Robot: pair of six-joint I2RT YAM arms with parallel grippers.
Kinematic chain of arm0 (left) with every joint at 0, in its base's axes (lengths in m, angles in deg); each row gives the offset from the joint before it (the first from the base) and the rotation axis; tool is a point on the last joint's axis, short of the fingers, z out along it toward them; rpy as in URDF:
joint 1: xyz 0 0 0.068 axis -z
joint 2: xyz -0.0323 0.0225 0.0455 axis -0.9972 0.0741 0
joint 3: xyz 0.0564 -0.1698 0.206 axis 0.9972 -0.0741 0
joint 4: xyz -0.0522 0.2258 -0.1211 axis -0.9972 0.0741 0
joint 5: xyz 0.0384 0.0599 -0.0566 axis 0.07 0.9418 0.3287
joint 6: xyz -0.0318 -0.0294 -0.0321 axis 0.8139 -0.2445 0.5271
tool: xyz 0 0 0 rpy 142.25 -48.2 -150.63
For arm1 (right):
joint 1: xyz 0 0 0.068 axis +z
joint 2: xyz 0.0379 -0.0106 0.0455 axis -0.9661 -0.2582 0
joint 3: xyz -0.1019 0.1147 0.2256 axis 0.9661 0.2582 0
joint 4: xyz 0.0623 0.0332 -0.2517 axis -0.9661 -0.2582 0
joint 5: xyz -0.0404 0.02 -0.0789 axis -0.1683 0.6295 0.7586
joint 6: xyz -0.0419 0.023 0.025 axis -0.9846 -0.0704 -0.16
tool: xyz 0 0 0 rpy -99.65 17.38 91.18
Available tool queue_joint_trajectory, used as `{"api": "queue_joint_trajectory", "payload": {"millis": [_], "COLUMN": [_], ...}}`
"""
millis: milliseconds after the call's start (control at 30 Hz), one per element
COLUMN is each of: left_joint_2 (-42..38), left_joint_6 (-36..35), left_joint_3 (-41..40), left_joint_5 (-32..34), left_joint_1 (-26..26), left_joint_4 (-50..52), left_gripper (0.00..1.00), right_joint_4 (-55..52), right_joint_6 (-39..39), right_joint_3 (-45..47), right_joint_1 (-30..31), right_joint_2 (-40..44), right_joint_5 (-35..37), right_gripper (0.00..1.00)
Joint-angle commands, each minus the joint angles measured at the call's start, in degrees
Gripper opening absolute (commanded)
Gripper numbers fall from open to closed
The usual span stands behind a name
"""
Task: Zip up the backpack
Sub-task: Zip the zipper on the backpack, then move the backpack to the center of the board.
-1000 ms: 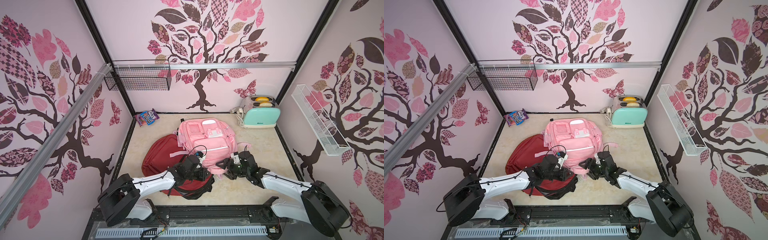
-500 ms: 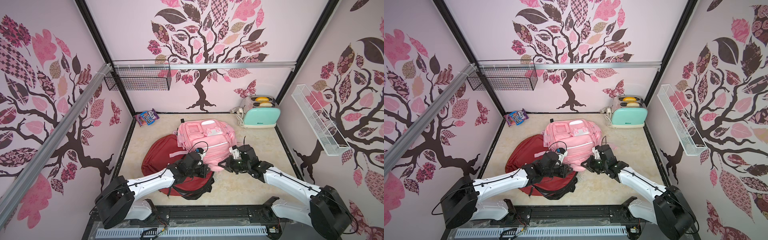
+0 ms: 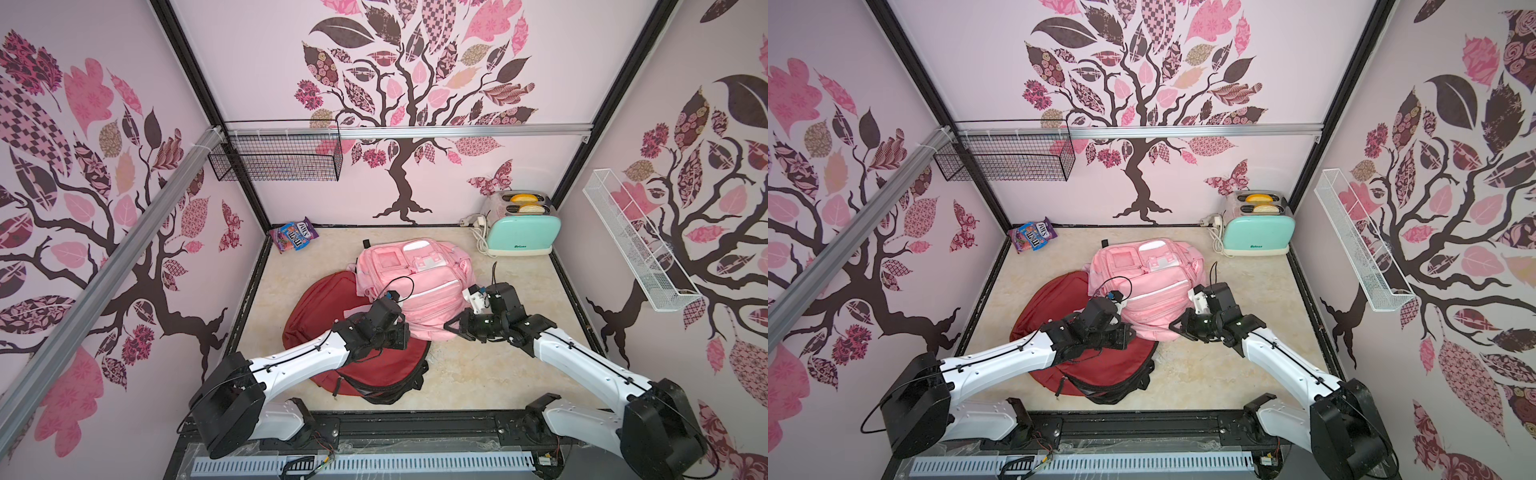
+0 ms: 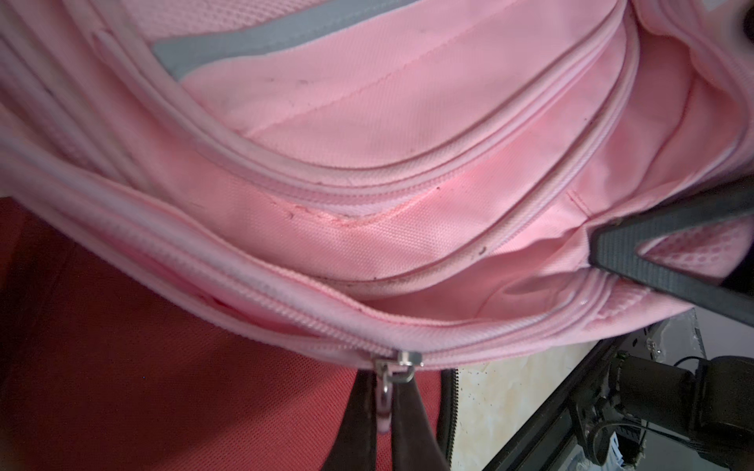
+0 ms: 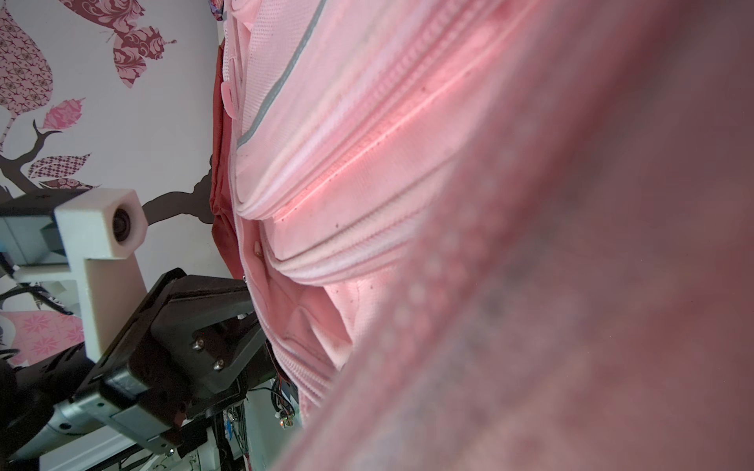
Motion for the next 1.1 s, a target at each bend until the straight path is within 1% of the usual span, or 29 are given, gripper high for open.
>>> {"api": "queue_joint_trajectory", "payload": {"millis": [0,67,133,233,267,300,333,367,433,567,633,733,833,867,933,1067], "left_joint_2": [0.41,0.25,-0.05,-0.24,-0.17,-0.11,-0.03,0.02,0.12,0.13,0.28,1.18,2.62,3.13,4.04,5.40], "left_joint_6": [-0.11,0.06,0.32,0.43,0.49,0.55,0.72,0.91,1.03,0.07,-0.59,-1.54,-2.71,-3.08,-3.56,-4.29], "left_joint_3": [0.32,-0.08,-0.94,-1.61,-1.72,-1.98,-2.16,-2.26,-1.84,2.56,6.19,12.41,18.90,20.99,24.98,30.62], "left_joint_5": [2.42,1.34,-0.46,-2.65,-3.52,-4.26,-4.97,-5.67,-6.47,-6.65,-6.49,-5.99,-5.44,-5.44,-5.44,-5.40], "left_joint_1": [-0.84,-0.83,-0.83,-0.96,-0.96,-0.92,-0.91,-1.00,-0.96,-1.07,-1.50,-2.51,-2.93,-2.93,-2.89,-2.93], "left_joint_4": [3.78,2.52,0.04,-2.87,-4.03,-4.96,-6.02,-6.88,-7.68,-6.42,-4.48,-1.55,1.64,2.57,3.92,5.67], "left_gripper": [0.00,0.00,0.00,0.00,0.00,0.00,0.00,0.00,0.00,0.00,0.00,0.00,0.00,0.00,0.00,0.00], "right_joint_4": [-0.87,0.51,3.37,11.90,16.32,18.71,19.69,19.32,15.19,4.46,0.84,-4.54,-9.91,-10.63,-8.68,2.08], "right_joint_6": [-3.44,-1.16,3.34,13.14,17.29,19.58,20.90,21.04,18.50,12.23,10.37,8.48,8.12,8.64,11.01,17.74], "right_joint_3": [-2.63,-1.94,0.01,6.00,9.23,10.95,12.15,12.47,11.70,10.27,10.61,10.82,11.14,11.80,14.15,19.58], "right_joint_1": [-0.27,-0.33,-0.32,-0.23,-0.09,0.20,0.71,1.24,2.81,5.08,5.26,5.50,6.70,7.14,8.05,11.16], "right_joint_2": [0.03,-0.48,-0.24,1.73,2.82,3.46,4.19,4.76,6.68,13.34,17.20,21.71,25.13,26.10,27.33,26.71], "right_joint_5": [-1.37,-1.83,-2.03,-2.29,-2.28,-2.17,-1.71,-1.19,0.34,4.26,4.11,1.59,1.04,0.91,-0.13,-0.41], "right_gripper": [0.00,0.01,0.20,0.40,0.65,0.83,0.90,0.94,0.97,0.99,0.99,0.99,0.99,0.99,0.99,0.99]}}
